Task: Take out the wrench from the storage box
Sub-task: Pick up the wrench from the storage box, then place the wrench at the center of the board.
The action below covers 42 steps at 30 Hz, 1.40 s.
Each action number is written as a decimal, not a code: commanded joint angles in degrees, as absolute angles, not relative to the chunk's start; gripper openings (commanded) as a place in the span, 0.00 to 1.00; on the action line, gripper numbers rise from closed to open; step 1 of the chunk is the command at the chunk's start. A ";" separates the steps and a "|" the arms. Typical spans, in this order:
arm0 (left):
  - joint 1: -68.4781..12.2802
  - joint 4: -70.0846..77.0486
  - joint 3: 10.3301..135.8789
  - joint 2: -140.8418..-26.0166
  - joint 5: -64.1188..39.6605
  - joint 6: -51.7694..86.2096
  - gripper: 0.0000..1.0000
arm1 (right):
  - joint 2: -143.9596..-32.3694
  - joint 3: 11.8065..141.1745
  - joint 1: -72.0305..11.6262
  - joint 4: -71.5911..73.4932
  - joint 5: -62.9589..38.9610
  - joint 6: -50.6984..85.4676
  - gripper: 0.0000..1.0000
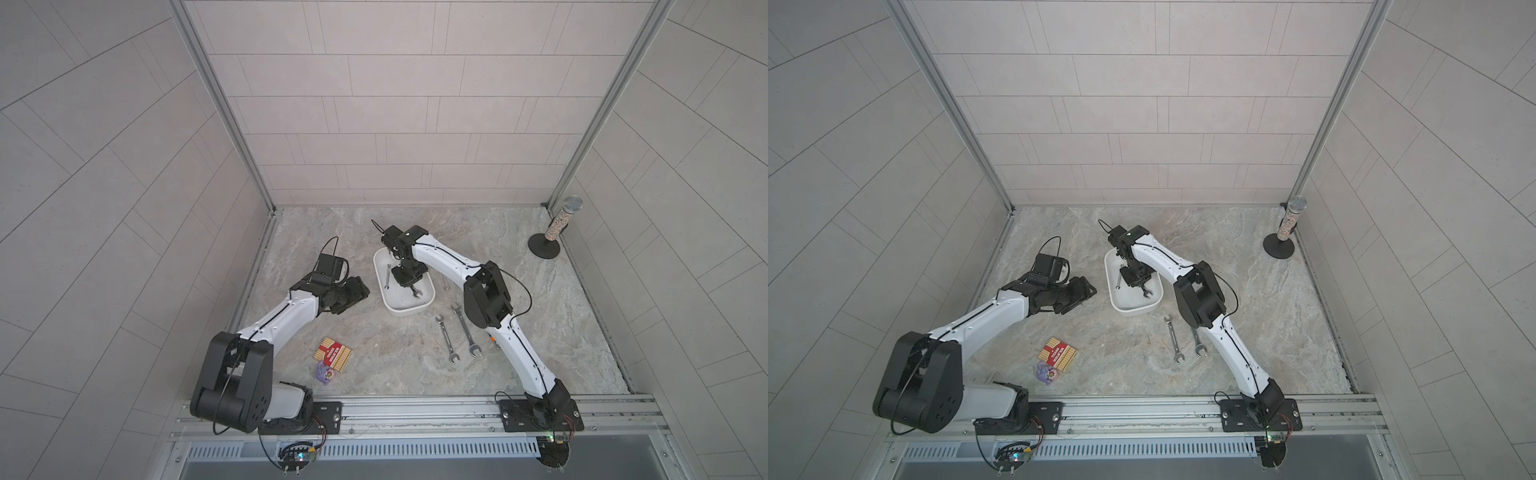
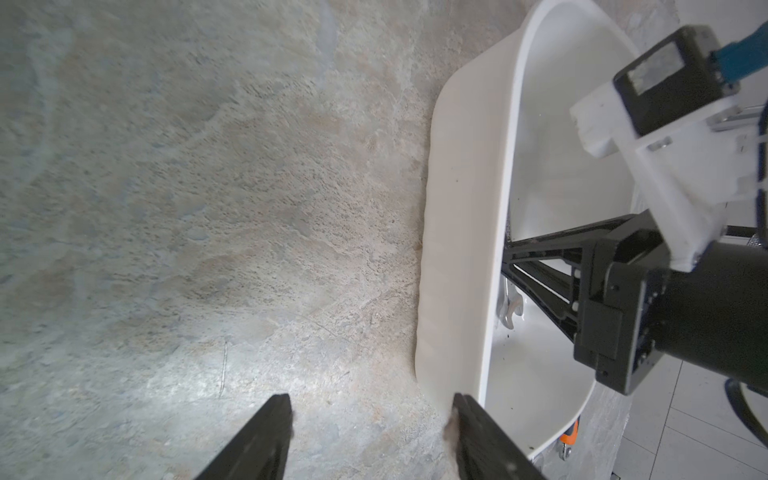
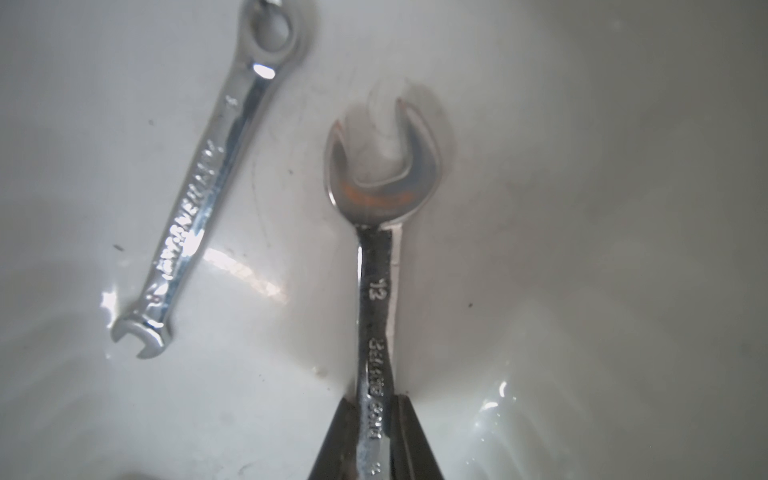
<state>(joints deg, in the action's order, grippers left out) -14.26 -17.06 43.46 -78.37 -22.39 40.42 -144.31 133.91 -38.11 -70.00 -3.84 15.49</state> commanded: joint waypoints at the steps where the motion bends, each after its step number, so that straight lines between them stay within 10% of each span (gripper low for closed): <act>1: -13.90 -17.89 43.97 -77.57 -21.64 39.08 0.67 | -142.52 137.12 -38.32 -72.15 -4.66 17.56 0.06; 27: -13.83 -16.79 43.22 -75.66 -22.32 39.59 0.67 | -132.83 143.79 -33.15 -78.54 3.32 17.52 0.04; 42: -14.02 -15.23 43.95 -78.16 -23.91 40.58 0.67 | -129.07 116.87 -19.26 -64.19 4.12 16.38 0.02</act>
<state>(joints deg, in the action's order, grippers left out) -14.22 -16.10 43.46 -77.17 -23.33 40.25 -128.31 119.57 -19.55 -67.31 3.66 16.78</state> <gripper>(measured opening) 0.675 0.150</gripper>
